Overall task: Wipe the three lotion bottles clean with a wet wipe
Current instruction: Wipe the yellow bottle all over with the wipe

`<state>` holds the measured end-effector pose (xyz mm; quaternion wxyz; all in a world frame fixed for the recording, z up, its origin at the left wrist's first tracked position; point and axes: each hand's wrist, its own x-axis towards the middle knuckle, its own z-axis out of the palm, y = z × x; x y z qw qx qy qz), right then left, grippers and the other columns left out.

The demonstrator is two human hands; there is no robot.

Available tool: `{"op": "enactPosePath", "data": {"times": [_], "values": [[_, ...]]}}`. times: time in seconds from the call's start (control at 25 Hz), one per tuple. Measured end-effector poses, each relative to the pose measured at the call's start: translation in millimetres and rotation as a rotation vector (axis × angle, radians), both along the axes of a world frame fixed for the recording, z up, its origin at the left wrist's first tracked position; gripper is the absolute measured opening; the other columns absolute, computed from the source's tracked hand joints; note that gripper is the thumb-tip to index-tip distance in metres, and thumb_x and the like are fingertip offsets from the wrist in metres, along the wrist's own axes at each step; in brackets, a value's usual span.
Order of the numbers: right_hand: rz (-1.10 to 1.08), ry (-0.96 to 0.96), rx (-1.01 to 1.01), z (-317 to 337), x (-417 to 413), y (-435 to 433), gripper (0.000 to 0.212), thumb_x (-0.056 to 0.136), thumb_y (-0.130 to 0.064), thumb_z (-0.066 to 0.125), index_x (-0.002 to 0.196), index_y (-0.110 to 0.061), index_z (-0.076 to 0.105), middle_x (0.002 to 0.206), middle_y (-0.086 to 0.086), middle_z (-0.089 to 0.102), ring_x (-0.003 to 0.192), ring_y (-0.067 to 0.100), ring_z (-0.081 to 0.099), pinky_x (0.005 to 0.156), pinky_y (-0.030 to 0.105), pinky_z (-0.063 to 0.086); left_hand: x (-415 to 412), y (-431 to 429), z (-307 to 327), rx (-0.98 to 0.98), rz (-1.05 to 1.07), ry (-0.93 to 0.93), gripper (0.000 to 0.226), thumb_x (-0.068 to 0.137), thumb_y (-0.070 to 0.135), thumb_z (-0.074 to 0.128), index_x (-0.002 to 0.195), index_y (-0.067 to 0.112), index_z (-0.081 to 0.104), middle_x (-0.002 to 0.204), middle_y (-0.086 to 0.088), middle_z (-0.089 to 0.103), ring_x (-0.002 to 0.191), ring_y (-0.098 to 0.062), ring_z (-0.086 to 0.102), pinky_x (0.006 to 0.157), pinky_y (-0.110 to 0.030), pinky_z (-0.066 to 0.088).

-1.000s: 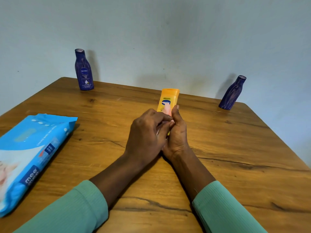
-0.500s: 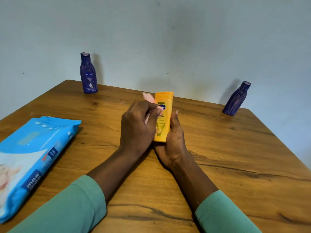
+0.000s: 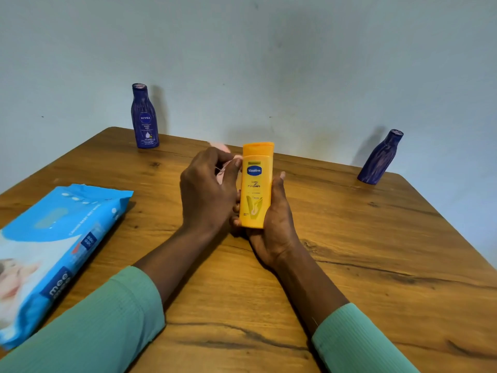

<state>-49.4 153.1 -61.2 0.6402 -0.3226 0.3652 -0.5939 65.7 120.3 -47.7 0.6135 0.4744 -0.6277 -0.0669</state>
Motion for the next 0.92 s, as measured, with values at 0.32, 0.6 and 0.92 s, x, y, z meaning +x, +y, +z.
{"op": "enactPosePath", "data": {"times": [0.32,0.6,0.92], "values": [[-0.052,0.073,-0.081,4.4,5.0,1.3,0.057,0.105,-0.062,0.033,0.12,-0.022,0.071,0.113,0.007,0.08,0.108,0.021,0.076,0.093,0.04,0.059,-23.7,26.0,6.5,-0.116,-0.191,-0.025,0.016,0.099,0.024,0.07,0.104,0.009,0.07,0.096,0.0,0.07,0.089,-0.01,0.067,0.072,-0.032,0.058],[0.083,0.19,-0.068,4.9,5.9,3.9,0.077,0.092,-0.08,0.032,0.119,-0.019,0.07,0.094,0.014,0.066,0.071,0.021,0.061,0.059,0.033,0.047,7.4,7.5,7.0,-0.015,-0.048,0.122,0.02,0.102,0.034,0.067,0.109,0.015,0.067,0.098,0.003,0.07,0.09,-0.008,0.069,0.072,-0.038,0.062],[0.081,0.315,-0.128,1.0,6.1,5.2,0.076,0.093,-0.079,0.039,0.119,-0.015,0.071,0.088,0.011,0.07,0.068,0.022,0.066,0.059,0.033,0.052,-9.3,13.7,20.8,-0.041,-0.07,0.165,0.02,0.1,0.036,0.068,0.109,0.018,0.067,0.098,0.006,0.068,0.091,-0.009,0.068,0.07,-0.023,0.058]]}}
